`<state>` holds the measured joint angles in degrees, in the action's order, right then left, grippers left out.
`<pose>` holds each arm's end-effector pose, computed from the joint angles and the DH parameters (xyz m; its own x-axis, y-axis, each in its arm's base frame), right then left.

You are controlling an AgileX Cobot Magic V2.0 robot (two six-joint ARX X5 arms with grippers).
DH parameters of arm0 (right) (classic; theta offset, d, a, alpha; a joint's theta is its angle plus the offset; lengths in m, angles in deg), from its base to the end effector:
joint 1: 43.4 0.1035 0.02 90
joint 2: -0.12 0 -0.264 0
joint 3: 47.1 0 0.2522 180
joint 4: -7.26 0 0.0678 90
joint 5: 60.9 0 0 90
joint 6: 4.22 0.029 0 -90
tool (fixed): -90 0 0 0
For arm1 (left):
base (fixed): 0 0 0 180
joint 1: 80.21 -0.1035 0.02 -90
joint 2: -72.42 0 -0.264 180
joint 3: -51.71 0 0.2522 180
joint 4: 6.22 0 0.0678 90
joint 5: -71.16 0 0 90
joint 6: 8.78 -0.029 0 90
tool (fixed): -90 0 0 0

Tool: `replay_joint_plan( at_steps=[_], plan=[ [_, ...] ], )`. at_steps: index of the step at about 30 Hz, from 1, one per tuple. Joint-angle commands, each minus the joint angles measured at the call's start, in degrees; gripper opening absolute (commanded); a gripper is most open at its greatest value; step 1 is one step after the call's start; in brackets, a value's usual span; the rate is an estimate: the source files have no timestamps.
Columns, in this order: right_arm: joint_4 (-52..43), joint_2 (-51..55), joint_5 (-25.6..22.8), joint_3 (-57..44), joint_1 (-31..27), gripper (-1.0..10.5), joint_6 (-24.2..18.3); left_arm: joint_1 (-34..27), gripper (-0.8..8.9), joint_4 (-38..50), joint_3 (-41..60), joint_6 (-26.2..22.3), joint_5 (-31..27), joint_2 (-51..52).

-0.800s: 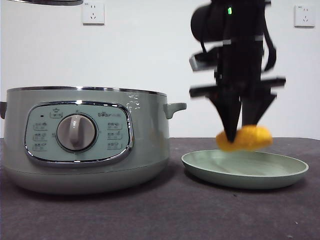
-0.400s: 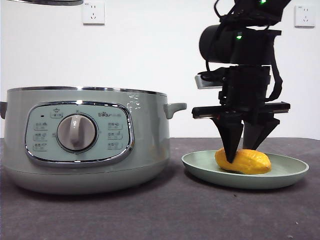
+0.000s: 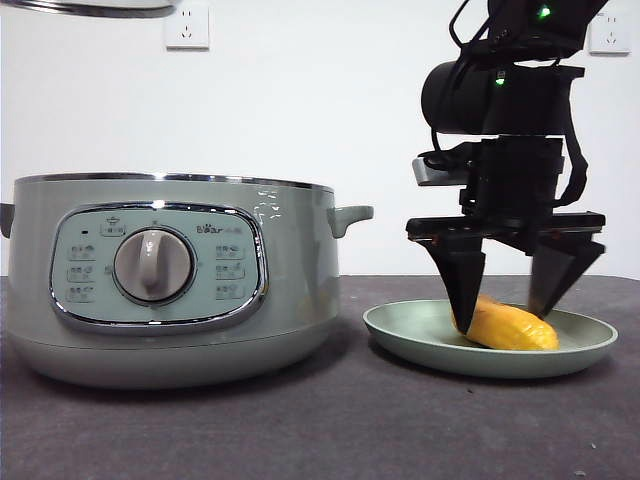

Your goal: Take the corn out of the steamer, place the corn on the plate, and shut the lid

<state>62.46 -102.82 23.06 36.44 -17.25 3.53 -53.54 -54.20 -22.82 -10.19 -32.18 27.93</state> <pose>0.3089 0.1483 0.1839 0.2834 0.0219 -0.9587 -0.2927 0.9540 -0.0647 0.1293 -0.0575 0.3852 0.9308 -0.2093 -0.2997 0.2473 0.9643 0.0945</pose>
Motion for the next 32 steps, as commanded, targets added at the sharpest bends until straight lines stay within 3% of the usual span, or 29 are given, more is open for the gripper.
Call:
replay_joint_plan(
  at_steps=[1, 22, 32],
  plan=[
    [0.61, -0.07, -0.11, -0.50, 0.11, 4.8, 0.61, 0.00, -0.09, 2.89, -0.46, 1.25, 0.31, -0.74],
    [4.85, 28.98, -0.13, -0.50, 0.11, 4.7, 1.22, 0.00, -0.09, 13.68, -0.46, 4.57, 11.17, -20.06],
    [7.80, 36.89, -0.35, -0.50, 0.11, 4.7, 1.22, 0.04, -0.09, 16.37, -0.46, 6.36, 15.15, -27.85]
  ],
)
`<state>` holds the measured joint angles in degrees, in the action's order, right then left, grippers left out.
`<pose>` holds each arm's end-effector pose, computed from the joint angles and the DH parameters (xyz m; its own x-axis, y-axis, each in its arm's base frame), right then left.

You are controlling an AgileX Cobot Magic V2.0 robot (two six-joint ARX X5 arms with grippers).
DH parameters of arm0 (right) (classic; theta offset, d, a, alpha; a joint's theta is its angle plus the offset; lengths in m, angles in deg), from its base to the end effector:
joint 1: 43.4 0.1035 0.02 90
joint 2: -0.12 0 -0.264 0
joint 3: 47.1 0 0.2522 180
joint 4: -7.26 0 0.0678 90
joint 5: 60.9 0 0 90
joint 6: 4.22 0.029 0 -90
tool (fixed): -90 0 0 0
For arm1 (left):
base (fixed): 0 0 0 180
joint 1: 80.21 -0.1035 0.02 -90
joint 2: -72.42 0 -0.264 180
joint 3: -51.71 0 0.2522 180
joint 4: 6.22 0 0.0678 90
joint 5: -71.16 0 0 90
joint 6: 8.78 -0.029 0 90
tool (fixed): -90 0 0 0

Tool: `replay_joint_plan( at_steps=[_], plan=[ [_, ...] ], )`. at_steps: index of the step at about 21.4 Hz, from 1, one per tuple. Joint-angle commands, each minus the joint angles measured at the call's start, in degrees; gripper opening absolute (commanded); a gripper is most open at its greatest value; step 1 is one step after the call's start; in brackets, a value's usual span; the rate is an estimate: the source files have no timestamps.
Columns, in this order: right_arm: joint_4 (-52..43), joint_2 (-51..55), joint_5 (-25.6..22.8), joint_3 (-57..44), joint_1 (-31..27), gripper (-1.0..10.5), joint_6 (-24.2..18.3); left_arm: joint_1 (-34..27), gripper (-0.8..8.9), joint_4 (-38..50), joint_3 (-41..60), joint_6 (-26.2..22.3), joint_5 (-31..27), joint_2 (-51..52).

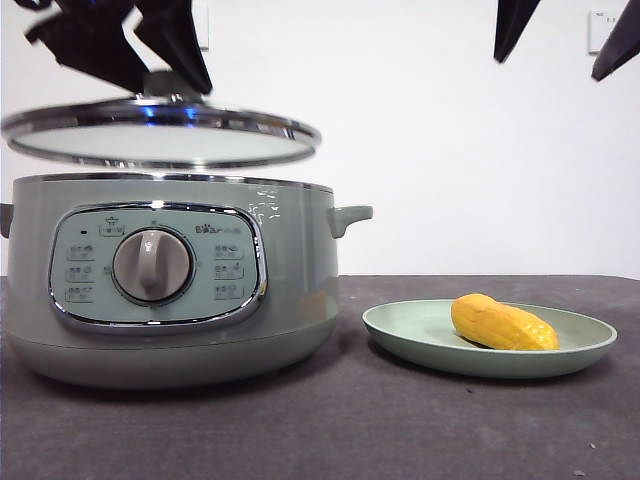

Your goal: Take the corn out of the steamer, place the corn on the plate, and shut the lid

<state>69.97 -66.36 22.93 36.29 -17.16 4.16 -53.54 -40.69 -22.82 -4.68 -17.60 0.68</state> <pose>0.2017 0.0959 0.3496 0.6692 0.2101 -0.7128 -0.2747 0.9612 0.0254 0.2424 -0.1224 0.3156 0.7506 -0.4012 -0.5251 0.4305 0.8997 -0.0722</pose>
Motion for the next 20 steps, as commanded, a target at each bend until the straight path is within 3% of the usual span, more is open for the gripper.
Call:
replay_joint_plan(
  at_steps=[1, 20],
  plan=[
    [0.46, 0.74, -0.24, -0.35, 0.02, 4.7, 0.59, 0.04, -0.09, 2.86, -0.46, 0.85, 0.55, -1.14],
    [1.07, 1.36, -0.37, -0.35, 0.02, 4.7, 0.57, 3.23, -0.03, -2.54, -0.46, 0.17, 0.24, -4.26]
  ],
)
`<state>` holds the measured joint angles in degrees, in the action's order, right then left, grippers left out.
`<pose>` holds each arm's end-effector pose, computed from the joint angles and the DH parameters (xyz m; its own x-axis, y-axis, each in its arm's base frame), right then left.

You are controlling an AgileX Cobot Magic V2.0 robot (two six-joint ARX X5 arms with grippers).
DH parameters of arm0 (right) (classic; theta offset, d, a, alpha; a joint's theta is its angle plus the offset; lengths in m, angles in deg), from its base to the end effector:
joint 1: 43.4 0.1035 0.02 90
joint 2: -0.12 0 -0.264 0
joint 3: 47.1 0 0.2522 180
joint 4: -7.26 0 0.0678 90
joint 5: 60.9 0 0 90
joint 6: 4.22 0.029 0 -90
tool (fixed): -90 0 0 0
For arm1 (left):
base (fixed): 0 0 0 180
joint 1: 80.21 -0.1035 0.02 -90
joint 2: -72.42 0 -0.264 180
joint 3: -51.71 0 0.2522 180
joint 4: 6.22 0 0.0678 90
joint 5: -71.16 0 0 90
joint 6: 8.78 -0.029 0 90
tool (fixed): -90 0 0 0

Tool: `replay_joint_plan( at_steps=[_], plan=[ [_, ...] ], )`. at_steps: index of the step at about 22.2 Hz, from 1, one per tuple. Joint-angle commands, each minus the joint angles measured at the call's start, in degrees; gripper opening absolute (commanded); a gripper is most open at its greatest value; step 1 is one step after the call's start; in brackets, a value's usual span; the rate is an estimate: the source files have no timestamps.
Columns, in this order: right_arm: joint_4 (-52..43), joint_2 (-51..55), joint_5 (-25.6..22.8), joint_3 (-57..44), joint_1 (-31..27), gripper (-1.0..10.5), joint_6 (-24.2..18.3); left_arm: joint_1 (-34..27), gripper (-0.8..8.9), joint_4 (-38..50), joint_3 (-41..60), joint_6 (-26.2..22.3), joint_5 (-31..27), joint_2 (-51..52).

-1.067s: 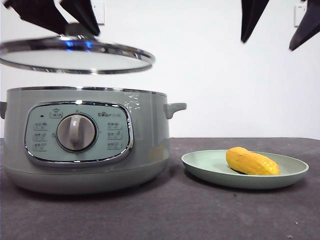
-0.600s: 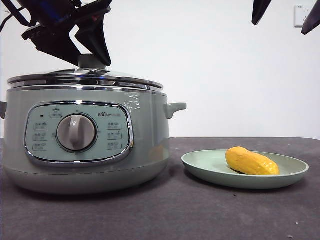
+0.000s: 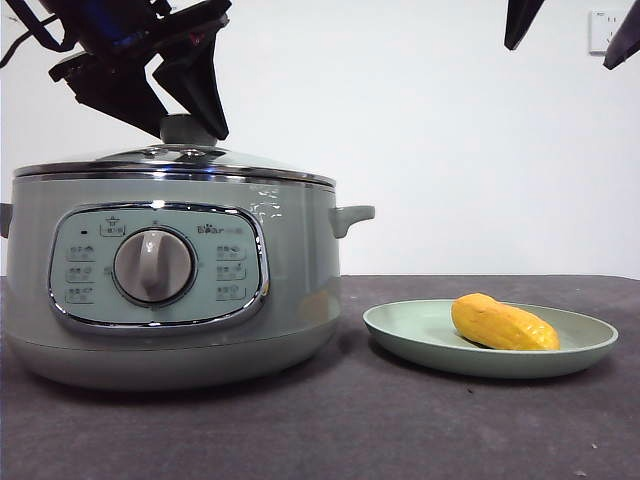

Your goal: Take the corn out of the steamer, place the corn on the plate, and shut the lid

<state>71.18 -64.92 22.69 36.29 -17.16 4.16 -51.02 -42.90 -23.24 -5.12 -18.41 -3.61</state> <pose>0.1948 0.0924 0.3532 0.6733 0.2074 -0.7096 -0.2720 0.9620 0.0231 0.2487 -0.1392 0.2957 0.6865 -0.3921 -0.6123 0.4577 0.8874 -0.0551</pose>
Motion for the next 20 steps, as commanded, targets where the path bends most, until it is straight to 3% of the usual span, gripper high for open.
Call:
replay_joint_plan(
  at_steps=[1, 2, 4, 5, 13, 17, 20],
  plan=[
    [-0.13, -0.09, -0.11, -0.35, 0.02, 4.7, 0.57, 0.72, 0.03, -0.35, -0.04, 0.59, 1.05, 0.02],
    [-0.11, -0.09, -0.11, -0.35, 0.02, 4.7, 0.57, 0.72, 0.45, -0.35, -0.04, 0.59, 1.11, 0.02],
    [-0.11, -0.09, -0.09, -0.35, 0.02, 4.7, 0.57, 0.72, 3.42, -0.26, -0.04, 0.61, 1.09, 0.02],
    [-0.11, -0.09, -0.09, -0.35, 0.02, 4.7, 0.57, 0.72, 4.33, -0.17, -0.04, 0.61, 1.07, 0.02],
    [0.15, -0.09, -0.11, -0.35, 0.02, 4.7, -0.35, -0.90, 4.39, 2.78, -0.04, -0.92, -2.95, 1.55],
    [-2.14, -0.07, 0.00, -0.37, 0.02, 4.7, -2.91, -0.61, 4.39, 1.53, -0.04, -0.83, -2.69, 9.97],
    [-3.82, 1.07, 0.09, -0.39, 0.02, 4.6, -3.80, -0.63, 4.16, -4.57, -0.04, -0.63, -1.62, 18.05]
  ],
)
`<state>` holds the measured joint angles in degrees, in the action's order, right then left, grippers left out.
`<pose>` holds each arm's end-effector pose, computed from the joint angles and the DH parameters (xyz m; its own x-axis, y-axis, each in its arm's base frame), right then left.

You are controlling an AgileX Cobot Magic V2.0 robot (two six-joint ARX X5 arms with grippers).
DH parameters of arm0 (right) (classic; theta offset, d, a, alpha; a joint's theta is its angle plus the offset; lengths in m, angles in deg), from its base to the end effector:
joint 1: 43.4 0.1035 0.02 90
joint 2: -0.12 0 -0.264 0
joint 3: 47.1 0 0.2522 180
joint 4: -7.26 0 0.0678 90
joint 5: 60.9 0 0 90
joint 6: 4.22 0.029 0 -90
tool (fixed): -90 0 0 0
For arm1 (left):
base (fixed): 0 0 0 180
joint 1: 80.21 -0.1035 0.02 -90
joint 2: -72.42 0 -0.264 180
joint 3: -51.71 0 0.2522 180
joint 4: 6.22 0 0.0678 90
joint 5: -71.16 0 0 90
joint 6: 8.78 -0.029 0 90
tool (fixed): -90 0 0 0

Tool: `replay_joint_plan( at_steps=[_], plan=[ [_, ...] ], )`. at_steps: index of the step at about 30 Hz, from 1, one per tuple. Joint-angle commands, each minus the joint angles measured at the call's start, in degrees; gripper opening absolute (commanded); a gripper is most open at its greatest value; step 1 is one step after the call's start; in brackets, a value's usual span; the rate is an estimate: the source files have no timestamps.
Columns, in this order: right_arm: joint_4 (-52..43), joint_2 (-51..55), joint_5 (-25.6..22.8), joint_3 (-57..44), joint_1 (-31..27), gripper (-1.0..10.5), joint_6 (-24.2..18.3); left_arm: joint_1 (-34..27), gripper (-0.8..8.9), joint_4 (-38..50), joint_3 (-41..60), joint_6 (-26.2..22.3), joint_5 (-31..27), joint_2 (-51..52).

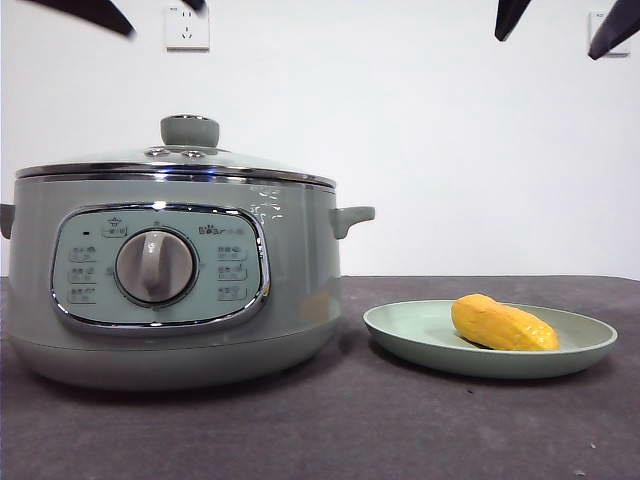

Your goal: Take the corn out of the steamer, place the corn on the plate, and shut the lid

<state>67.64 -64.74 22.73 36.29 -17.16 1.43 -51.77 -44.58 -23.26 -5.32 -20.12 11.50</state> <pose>0.1978 0.0939 0.3582 0.7131 0.2278 -0.6631 -0.3046 0.9525 -0.0003 0.1978 -0.1064 0.3556 0.8118 -0.4143 -0.4116 0.4355 0.8990 -0.0458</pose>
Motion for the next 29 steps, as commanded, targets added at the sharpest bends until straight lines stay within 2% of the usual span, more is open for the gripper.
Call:
replay_joint_plan(
  at_steps=[1, 3, 4, 6, 10, 16, 20, 25, 29],
  plan=[
    [-0.37, 2.19, 0.07, -0.92, 0.09, 3.9, -1.09, 0.09, 3.23, -5.81, -0.02, -0.55, -0.15, 5.44],
    [-2.80, 6.58, 0.11, -3.96, 0.15, 2.0, -1.05, 0.09, 0.68, -11.47, 0.02, -2.10, -0.22, 9.42],
    [-5.29, 9.77, 0.11, -6.75, 0.15, 0.9, -1.01, 0.09, -0.17, -13.60, 0.15, -2.56, -0.28, 11.13],
    [-8.55, 13.57, 0.07, -10.60, 0.15, -0.1, -1.01, 0.11, -0.08, -15.28, 0.44, -2.71, -0.74, 12.63],
    [-15.54, 22.12, 0.00, -20.28, 0.13, -0.2, 0.00, 0.15, -0.08, -15.08, 4.11, -2.62, -3.19, 16.92],
    [-21.44, 30.58, 0.02, -31.95, 0.13, -0.2, 1.42, 0.15, -0.08, -9.66, 15.15, -2.08, -5.29, 25.75],
    [-20.92, 31.08, -0.07, -33.27, 0.02, -0.2, 1.64, 0.13, -0.08, -6.84, 20.46, -1.31, -6.51, 29.29],
    [-20.55, 30.82, 0.07, -33.24, 0.04, 0.0, 1.49, 0.09, -0.03, -12.20, 20.39, -0.22, -6.10, 28.79],
    [-20.44, 30.80, 0.00, -33.24, 0.02, 0.0, 1.49, 0.09, -0.03, -13.25, 20.39, -0.22, -6.10, 27.85]
  ],
)
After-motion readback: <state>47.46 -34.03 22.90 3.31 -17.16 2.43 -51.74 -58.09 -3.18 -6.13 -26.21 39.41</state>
